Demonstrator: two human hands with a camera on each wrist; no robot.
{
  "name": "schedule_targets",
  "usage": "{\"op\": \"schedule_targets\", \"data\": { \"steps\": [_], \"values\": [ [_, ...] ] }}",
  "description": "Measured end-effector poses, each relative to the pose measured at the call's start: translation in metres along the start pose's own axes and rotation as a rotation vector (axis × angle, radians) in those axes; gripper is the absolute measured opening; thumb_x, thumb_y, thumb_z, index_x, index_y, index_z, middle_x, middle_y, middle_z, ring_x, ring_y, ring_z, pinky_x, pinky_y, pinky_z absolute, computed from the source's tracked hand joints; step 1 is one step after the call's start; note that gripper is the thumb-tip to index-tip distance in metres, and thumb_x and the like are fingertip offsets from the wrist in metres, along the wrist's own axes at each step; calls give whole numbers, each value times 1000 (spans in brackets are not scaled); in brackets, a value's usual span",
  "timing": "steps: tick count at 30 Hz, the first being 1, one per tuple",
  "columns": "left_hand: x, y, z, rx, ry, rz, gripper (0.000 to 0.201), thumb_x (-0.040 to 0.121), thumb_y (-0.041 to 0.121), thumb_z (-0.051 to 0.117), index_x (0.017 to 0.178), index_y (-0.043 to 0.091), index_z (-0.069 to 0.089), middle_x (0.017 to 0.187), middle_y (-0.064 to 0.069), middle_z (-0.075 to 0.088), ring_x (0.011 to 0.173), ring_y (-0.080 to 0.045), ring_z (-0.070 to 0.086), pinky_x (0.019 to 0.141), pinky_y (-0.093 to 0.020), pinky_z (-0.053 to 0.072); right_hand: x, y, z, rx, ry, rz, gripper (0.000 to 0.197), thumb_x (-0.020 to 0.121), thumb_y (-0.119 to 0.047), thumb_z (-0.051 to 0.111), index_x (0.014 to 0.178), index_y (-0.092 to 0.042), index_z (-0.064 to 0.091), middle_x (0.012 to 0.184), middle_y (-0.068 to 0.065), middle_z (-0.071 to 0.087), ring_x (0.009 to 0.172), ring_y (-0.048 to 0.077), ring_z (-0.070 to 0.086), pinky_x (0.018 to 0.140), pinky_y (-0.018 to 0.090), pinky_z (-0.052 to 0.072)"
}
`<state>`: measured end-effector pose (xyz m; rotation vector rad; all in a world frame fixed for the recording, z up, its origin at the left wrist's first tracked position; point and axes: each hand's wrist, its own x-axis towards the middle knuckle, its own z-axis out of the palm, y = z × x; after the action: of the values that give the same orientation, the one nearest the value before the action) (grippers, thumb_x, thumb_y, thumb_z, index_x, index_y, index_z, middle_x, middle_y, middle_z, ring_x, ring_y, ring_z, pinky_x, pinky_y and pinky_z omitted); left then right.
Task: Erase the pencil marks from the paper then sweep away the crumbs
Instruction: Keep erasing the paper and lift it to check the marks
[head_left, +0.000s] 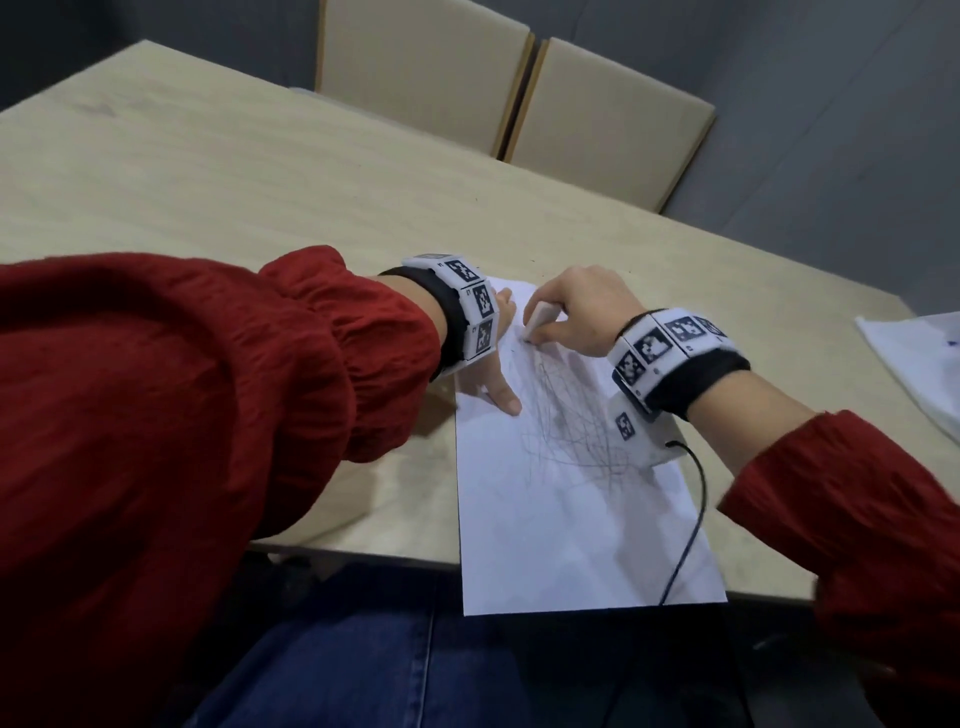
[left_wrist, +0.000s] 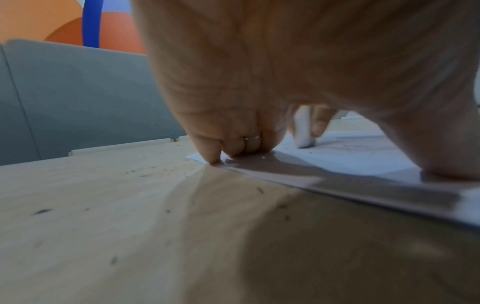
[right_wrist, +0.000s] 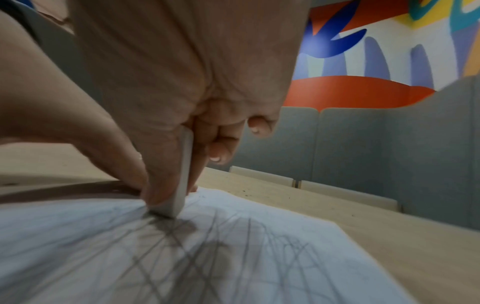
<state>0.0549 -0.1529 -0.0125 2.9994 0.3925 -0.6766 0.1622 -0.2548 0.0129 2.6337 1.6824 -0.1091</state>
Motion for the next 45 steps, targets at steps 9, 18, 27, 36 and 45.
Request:
{"op": "schedule_targets", "data": {
  "steps": [9, 18, 27, 36, 45],
  "values": [
    [5, -2, 3, -2, 2, -10, 134, 66, 80, 62, 153, 7, -8, 162, -13, -11, 149, -31, 6, 119, -49, 16, 26, -12, -11, -147, 77, 45, 10, 80, -21, 67, 80, -28, 73, 75, -17, 69, 87, 11, 57, 82, 32, 22],
    [7, -6, 5, 4, 28, 15, 133, 63, 82, 61, 154, 6, -1, 162, -13, -3, 149, -29, 9, 118, -48, 19, -19, -7, -11, -395, -61, -113, 8, 81, -28, 65, 81, -32, 72, 63, -14, 57, 72, 15, 53, 76, 31, 19],
    [10, -8, 6, -17, 23, 33, 141, 58, 85, 61, 154, 10, -9, 162, -11, -7, 149, -30, 7, 119, -49, 16, 4, -13, -5, -263, 44, -4, 17, 79, -21, 60, 80, -30, 73, 67, -13, 59, 76, 17, 51, 80, 31, 23],
    [7, -10, 5, -50, -1, 34, 138, 62, 82, 63, 153, 9, -11, 161, -12, -15, 150, -30, 1, 120, -49, 13, 26, 1, -9, 34, 76, 122, 14, 74, -34, 77, 88, -33, 74, 81, -10, 68, 89, 17, 61, 88, 36, 43],
    [3, -5, 4, -8, 24, 7, 135, 63, 81, 63, 154, 6, -3, 162, -12, -7, 149, -29, 9, 118, -48, 20, -9, -1, -13, -316, -43, -78, 7, 79, -31, 70, 84, -37, 73, 58, -17, 53, 63, 6, 45, 78, 30, 20]
  ]
}}
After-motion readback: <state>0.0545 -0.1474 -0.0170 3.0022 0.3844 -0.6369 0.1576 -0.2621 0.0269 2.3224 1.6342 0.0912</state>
